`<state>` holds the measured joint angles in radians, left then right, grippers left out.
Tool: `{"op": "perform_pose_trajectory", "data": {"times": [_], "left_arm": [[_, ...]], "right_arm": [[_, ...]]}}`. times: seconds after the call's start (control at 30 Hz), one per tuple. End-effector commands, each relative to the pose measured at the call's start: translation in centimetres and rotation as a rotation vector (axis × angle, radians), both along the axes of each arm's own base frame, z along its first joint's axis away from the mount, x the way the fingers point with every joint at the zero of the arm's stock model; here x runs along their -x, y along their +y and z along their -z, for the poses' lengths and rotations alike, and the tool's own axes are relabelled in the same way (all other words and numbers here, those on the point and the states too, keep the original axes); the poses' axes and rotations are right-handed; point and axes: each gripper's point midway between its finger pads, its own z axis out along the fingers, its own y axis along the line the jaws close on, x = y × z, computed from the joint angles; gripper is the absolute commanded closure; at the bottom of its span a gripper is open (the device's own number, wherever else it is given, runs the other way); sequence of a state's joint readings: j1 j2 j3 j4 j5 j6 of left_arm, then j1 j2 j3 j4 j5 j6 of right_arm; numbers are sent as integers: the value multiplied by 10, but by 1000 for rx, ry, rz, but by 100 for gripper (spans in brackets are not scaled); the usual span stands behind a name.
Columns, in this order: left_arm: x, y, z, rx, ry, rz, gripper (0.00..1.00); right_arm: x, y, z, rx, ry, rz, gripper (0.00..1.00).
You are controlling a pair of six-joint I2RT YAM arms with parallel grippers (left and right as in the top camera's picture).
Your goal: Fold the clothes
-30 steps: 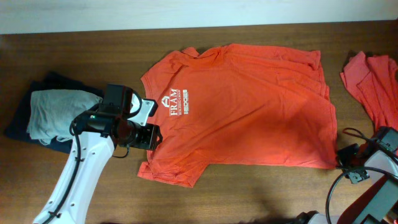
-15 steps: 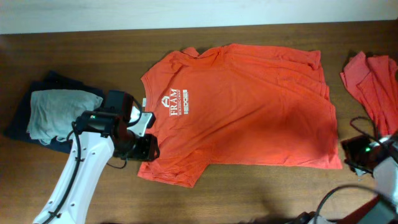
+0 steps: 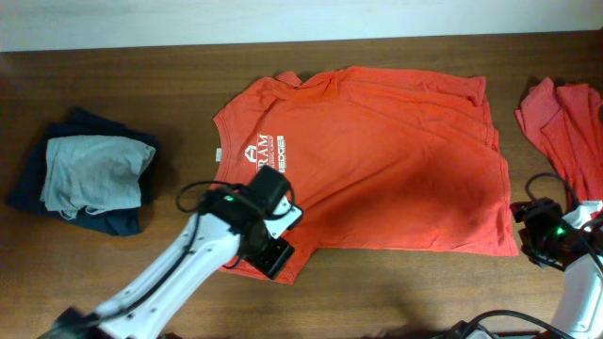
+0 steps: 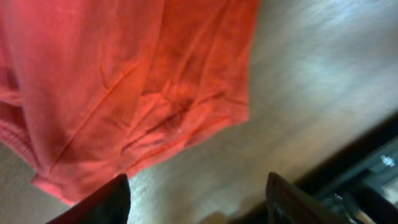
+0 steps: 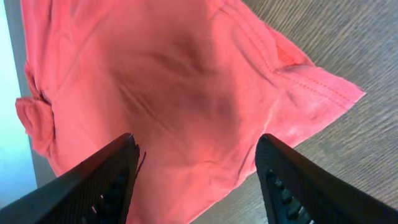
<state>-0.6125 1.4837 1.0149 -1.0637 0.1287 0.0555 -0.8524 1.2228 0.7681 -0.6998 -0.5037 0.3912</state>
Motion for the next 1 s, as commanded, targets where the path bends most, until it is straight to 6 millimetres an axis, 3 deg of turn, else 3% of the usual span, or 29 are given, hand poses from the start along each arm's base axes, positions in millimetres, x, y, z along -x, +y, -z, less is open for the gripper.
{"op": "perform_pose_trajectory", "data": {"times": [0.0, 0.27, 0.43, 0.57, 0.7, 0.77, 0.83, 0.97], "left_arm": [[-4, 10, 27, -120, 16, -9, 30], [3, 10, 78, -235, 125, 79, 30], [9, -7, 86, -232, 106, 184, 23], [10, -17, 91, -228, 79, 241, 25], [13, -23, 95, -228, 73, 269, 47], [13, -25, 97, -225, 69, 276, 68], [13, -26, 96, -225, 70, 274, 96], [17, -21, 80, -260, 109, 252, 99]], "right_arm": [[-3, 2, -9, 20, -37, -50, 37], [-3, 3, -8, 16, -34, -50, 37], [-3, 3, -8, 18, -33, -53, 37], [-3, 3, -8, 18, -33, -53, 38], [-3, 3, -8, 18, -33, -53, 37], [-3, 3, -8, 18, -33, -53, 37], [-3, 3, -8, 18, -33, -53, 37], [-3, 3, -8, 18, -33, -53, 37]]}}
